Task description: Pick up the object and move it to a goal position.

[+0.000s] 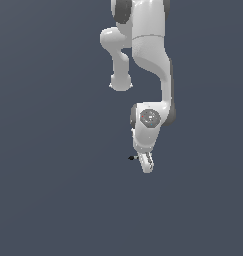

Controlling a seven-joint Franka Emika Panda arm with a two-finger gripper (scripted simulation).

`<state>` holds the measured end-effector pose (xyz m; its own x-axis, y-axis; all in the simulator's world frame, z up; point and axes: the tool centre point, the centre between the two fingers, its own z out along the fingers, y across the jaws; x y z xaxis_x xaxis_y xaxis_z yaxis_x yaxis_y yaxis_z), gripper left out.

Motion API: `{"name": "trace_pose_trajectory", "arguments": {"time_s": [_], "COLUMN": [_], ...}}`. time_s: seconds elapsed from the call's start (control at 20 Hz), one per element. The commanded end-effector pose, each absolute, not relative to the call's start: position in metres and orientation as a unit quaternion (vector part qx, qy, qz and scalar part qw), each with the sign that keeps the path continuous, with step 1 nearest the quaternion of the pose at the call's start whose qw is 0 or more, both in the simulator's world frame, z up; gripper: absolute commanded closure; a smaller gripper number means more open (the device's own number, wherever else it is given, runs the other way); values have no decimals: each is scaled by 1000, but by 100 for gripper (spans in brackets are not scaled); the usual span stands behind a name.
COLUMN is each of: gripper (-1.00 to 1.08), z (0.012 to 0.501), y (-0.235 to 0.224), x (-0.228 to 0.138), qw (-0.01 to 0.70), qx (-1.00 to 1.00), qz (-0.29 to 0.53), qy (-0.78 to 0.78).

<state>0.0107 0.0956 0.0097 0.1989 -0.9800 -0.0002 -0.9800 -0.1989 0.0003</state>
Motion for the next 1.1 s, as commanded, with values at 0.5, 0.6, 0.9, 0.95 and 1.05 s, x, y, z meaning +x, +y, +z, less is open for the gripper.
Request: {"name": "trace_pose_trajectory", "arguments": {"time_s": [0.5, 0.6, 0.9, 0.95, 1.05], "gripper": [108, 108, 108, 108, 108], "z": [22, 29, 66, 74, 92], "y": [87, 81, 53, 47, 33], "x": [9, 8, 4, 3, 1], "qw": [0, 0, 0, 0, -1], "qx": [774, 774, 774, 774, 774], "qz": [0, 0, -1, -1, -1], "qy": [-633, -633, -633, -633, -633]}}
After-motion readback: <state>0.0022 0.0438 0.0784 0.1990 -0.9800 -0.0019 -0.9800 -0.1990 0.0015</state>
